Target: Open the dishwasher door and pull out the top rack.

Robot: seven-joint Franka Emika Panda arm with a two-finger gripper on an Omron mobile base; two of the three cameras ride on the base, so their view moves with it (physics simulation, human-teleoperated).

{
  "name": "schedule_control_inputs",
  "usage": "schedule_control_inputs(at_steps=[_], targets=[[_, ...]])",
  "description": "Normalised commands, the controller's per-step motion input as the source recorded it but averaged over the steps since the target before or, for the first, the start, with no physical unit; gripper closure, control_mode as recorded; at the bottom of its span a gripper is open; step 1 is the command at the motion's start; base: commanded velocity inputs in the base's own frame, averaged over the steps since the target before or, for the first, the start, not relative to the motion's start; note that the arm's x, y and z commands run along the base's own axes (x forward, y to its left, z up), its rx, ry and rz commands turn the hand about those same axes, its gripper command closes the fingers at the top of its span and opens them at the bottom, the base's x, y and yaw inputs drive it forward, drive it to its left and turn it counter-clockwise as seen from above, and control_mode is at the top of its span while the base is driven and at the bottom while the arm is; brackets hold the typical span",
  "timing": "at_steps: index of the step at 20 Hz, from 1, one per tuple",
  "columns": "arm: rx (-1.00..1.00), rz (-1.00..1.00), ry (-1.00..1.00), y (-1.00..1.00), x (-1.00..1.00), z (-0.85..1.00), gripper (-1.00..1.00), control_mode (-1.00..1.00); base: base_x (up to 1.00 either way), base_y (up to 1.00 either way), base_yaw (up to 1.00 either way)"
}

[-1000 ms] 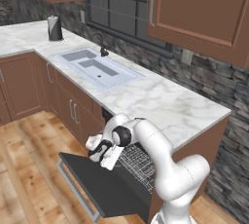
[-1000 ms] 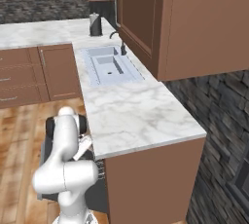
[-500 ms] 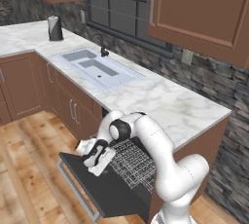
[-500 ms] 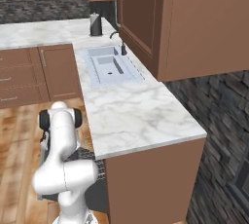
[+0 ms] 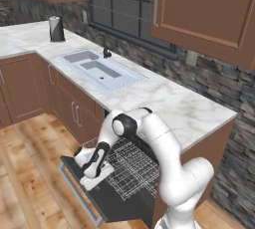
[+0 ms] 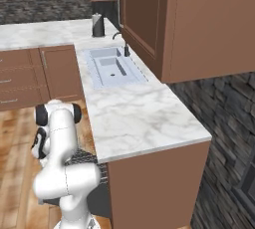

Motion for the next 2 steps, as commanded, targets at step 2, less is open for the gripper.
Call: schedule_control_inputs(at_steps=[2], targets=[[0.32,-0.11,0.00,0.12,-0.99,0.00,-1.00,-1.00,0.00,0.00,0.00]])
